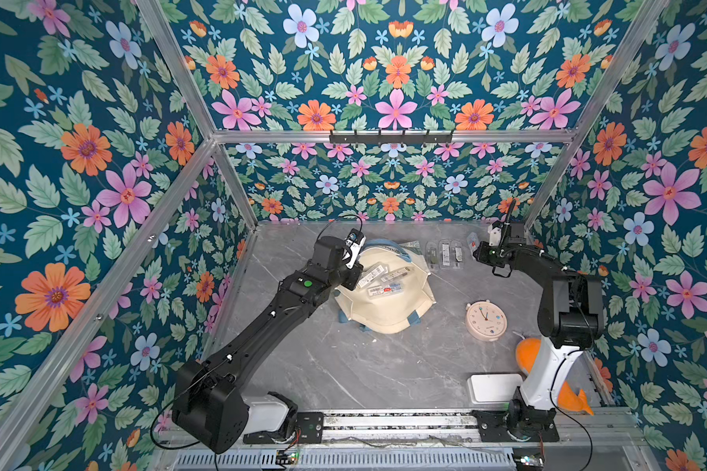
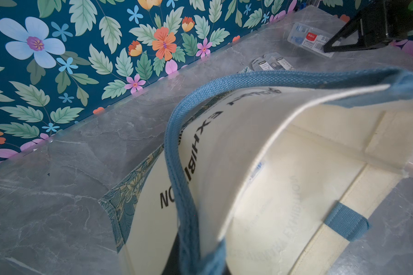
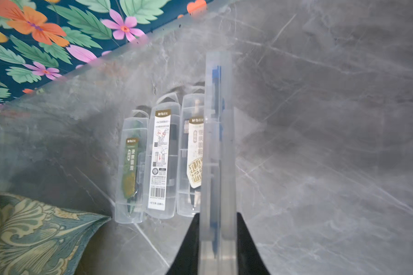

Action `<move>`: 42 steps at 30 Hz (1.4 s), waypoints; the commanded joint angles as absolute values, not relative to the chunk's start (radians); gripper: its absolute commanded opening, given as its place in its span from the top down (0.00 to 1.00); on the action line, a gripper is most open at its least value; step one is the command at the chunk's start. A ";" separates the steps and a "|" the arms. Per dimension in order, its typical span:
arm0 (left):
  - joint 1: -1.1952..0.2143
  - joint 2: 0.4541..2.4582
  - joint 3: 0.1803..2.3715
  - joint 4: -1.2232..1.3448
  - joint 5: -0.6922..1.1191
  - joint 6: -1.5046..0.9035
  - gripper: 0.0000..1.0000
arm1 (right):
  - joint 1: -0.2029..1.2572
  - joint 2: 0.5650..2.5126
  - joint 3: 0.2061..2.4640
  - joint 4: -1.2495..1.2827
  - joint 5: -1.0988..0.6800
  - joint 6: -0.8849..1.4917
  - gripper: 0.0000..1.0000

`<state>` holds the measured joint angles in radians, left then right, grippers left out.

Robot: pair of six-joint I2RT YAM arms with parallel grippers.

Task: Take out the compass set from the canvas bag
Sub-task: Place the compass set at the center of the board.

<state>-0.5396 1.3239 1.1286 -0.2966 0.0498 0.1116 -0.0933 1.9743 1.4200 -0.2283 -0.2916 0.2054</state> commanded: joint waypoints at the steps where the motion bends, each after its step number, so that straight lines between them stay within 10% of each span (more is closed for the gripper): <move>1: -0.538 1.317 1.132 -0.270 0.048 0.117 1.00 | -0.096 1.996 1.438 -0.270 -0.303 0.207 0.94; 42: -0.540 1.334 1.143 -0.301 0.087 0.122 1.00 | -0.103 2.163 1.631 -0.453 -0.244 0.150 0.55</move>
<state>-0.5404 1.3376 1.1397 -0.3115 0.0685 0.1116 -0.1001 2.1502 1.6142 -0.4133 -0.2584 0.1707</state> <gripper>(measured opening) 0.101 0.446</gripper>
